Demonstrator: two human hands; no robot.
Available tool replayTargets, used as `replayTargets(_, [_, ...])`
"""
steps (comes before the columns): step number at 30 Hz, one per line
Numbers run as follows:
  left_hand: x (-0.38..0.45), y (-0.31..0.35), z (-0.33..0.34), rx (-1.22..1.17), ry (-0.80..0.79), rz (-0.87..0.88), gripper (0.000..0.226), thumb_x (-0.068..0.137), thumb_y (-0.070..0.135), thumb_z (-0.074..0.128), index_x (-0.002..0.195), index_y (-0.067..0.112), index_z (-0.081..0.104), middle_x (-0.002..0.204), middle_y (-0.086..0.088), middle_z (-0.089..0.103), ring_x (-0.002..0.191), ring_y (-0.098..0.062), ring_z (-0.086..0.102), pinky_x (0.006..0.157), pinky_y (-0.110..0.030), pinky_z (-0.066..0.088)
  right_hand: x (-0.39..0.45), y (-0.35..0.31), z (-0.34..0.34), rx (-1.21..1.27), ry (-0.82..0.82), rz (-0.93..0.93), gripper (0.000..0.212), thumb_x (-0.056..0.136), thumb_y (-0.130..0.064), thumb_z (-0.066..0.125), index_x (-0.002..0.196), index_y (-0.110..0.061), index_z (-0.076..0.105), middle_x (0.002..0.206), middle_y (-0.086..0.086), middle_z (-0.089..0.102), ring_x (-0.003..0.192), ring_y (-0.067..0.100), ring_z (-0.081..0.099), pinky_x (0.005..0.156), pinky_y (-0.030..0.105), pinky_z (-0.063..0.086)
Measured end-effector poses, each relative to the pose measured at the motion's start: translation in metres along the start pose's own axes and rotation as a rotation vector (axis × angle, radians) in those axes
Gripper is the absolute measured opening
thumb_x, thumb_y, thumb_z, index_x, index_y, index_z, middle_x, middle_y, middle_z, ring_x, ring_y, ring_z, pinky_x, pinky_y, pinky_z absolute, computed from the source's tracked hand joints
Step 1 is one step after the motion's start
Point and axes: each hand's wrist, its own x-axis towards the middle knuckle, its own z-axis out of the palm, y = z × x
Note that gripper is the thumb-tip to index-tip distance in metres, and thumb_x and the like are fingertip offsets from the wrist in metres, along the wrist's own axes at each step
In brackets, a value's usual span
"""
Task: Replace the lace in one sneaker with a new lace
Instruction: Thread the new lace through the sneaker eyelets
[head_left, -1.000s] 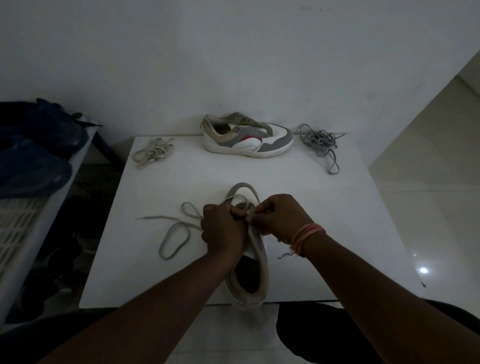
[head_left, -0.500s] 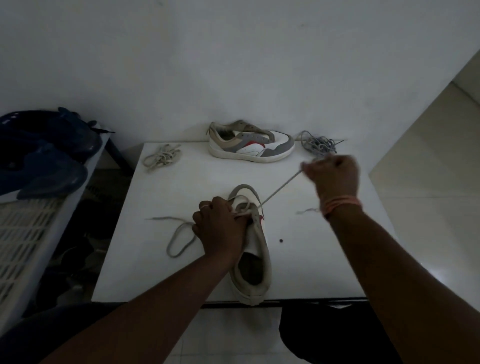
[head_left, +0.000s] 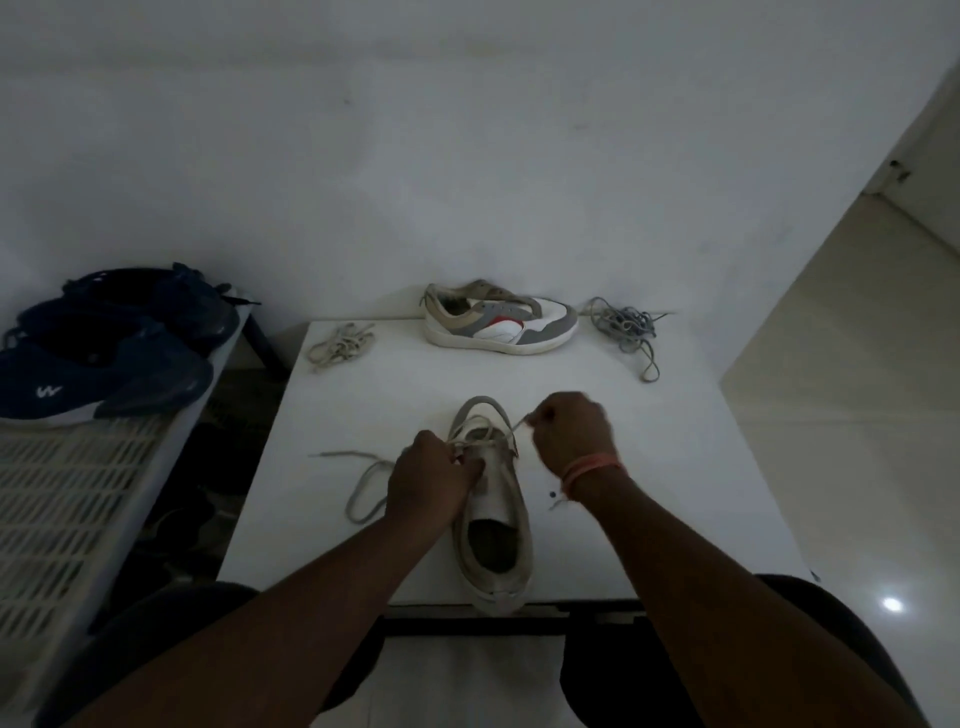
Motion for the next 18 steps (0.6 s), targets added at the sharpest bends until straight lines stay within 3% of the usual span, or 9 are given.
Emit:
replayTargets(3, [0.000, 0.000, -0.006, -0.037, -0.029, -0.040, 0.047, 0.082, 0.048, 0.074, 0.103, 0.008, 0.059, 0.101, -0.010, 0.067, 0.097, -0.031, 0.064, 0.069, -0.031, 0.039, 0.021, 0.023, -0.055, 0.038, 0.333, 0.266, 0.022, 0.084, -0.015, 0.063, 0.101, -0.009, 0.074, 0.108, 0.013, 0.073, 0.108, 0.035, 0.065, 0.091, 0.036, 0.051])
replayTargets(5, [-0.001, 0.000, -0.007, -0.022, -0.030, -0.029, 0.047, 0.083, 0.049, 0.073, 0.102, 0.008, 0.060, 0.103, -0.012, 0.068, 0.100, -0.033, 0.064, 0.071, -0.032, 0.040, 0.025, 0.037, -0.086, -0.042, 0.390, 0.384, 0.025, 0.088, -0.020, 0.061, 0.106, -0.004, 0.069, 0.114, 0.019, 0.069, 0.111, 0.039, 0.064, 0.092, 0.038, 0.051])
replayTargets(7, [-0.003, 0.002, -0.007, 0.006, -0.033, -0.007, 0.045, 0.087, 0.047, 0.070, 0.105, 0.007, 0.060, 0.107, -0.015, 0.068, 0.104, -0.034, 0.063, 0.073, -0.033, 0.040, 0.023, 0.041, -0.089, -0.141, 0.258, 0.385, 0.027, 0.090, -0.023, 0.061, 0.109, -0.004, 0.065, 0.118, 0.023, 0.066, 0.112, 0.041, 0.062, 0.091, 0.039, 0.050])
replayTargets(9, [-0.004, 0.003, -0.006, 0.027, -0.022, 0.021, 0.047, 0.089, 0.046, 0.068, 0.110, 0.005, 0.057, 0.112, -0.016, 0.066, 0.106, -0.035, 0.062, 0.077, -0.035, 0.044, 0.013, 0.035, -0.073, -0.211, 0.040, 0.259, 0.033, 0.089, -0.025, 0.064, 0.117, -0.007, 0.062, 0.124, 0.021, 0.064, 0.116, 0.038, 0.060, 0.095, 0.036, 0.048])
replayTargets(13, [-0.007, 0.007, -0.005, 0.031, 0.015, 0.094, 0.046, 0.088, 0.045, 0.069, 0.112, 0.009, 0.052, 0.113, -0.014, 0.062, 0.104, -0.033, 0.061, 0.081, -0.038, 0.049, -0.011, 0.012, -0.030, -0.106, -0.176, 0.055, 0.055, 0.091, -0.025, 0.067, 0.143, -0.020, 0.051, 0.135, 0.011, 0.058, 0.123, 0.028, 0.057, 0.104, 0.034, 0.044])
replayTargets(16, [-0.005, 0.008, -0.007, 0.104, 0.025, 0.149, 0.038, 0.089, 0.042, 0.068, 0.108, 0.014, 0.052, 0.106, -0.009, 0.064, 0.098, -0.029, 0.062, 0.072, -0.033, 0.042, -0.014, -0.003, -0.004, -0.107, -0.221, -0.048, 0.042, 0.094, -0.020, 0.062, 0.135, -0.025, 0.057, 0.133, 0.005, 0.058, 0.121, 0.025, 0.057, 0.102, 0.035, 0.045])
replayTargets(18, [-0.002, 0.012, -0.008, 0.197, 0.029, 0.158, 0.032, 0.091, 0.038, 0.065, 0.108, 0.013, 0.055, 0.107, -0.008, 0.066, 0.102, -0.030, 0.062, 0.073, -0.032, 0.038, -0.010, -0.010, 0.008, -0.199, -0.218, -0.129, 0.028, 0.093, -0.017, 0.057, 0.119, -0.023, 0.065, 0.119, 0.006, 0.064, 0.109, 0.026, 0.062, 0.093, 0.036, 0.051])
